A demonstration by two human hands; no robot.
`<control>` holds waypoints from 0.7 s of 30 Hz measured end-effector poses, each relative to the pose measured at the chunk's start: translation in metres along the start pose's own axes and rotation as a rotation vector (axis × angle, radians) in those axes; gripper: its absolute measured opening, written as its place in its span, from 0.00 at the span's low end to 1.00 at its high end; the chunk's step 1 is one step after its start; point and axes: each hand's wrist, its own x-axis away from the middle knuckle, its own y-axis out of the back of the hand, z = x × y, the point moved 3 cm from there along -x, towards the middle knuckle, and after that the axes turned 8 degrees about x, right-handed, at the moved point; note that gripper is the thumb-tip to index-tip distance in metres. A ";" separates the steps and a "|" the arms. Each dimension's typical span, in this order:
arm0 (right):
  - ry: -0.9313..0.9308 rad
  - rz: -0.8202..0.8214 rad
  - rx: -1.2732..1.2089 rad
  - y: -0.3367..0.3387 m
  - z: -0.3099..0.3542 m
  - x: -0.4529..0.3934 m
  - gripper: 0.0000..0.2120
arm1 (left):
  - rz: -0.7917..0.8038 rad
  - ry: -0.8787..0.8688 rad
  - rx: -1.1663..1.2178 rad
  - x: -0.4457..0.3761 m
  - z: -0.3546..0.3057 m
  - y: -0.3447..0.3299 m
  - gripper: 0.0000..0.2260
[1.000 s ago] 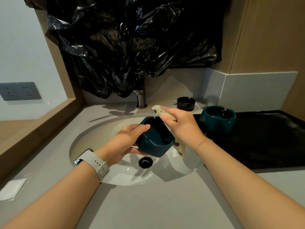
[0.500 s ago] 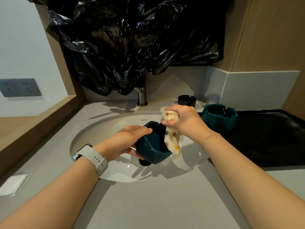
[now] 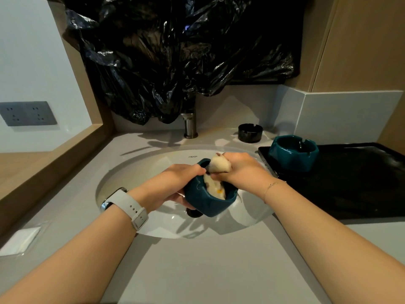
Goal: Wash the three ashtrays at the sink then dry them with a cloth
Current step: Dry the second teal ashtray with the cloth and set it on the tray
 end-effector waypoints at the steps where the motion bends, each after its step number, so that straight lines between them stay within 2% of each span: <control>1: -0.013 -0.037 0.123 0.003 0.004 0.000 0.16 | 0.025 0.001 -0.017 0.001 -0.001 -0.003 0.12; 2: -0.032 -0.059 0.228 0.005 0.009 0.000 0.17 | 0.045 -0.003 -0.023 0.001 -0.002 -0.006 0.12; 4: -0.111 -0.065 0.280 0.005 0.012 -0.002 0.16 | 0.027 -0.013 0.008 0.002 -0.003 -0.009 0.13; 7: -0.281 0.061 0.092 -0.006 -0.001 -0.005 0.13 | -0.106 -0.025 0.087 0.001 -0.002 -0.007 0.13; 10: -0.339 0.297 -0.165 -0.014 -0.007 0.001 0.11 | -0.237 -0.080 0.076 0.002 -0.002 -0.004 0.12; 11: -0.346 0.324 -0.184 -0.015 -0.007 0.002 0.11 | -0.244 -0.090 0.067 0.003 -0.003 -0.005 0.11; 13: -0.369 0.275 -0.118 -0.017 -0.006 0.000 0.10 | -0.208 -0.095 0.037 0.004 -0.003 -0.008 0.09; 17: -0.335 0.024 0.046 -0.008 -0.002 -0.002 0.17 | -0.129 -0.142 -0.051 0.006 -0.008 -0.011 0.06; 21: -0.265 -0.087 0.152 0.002 0.007 0.006 0.20 | -0.175 -0.195 -0.062 0.005 -0.012 -0.006 0.03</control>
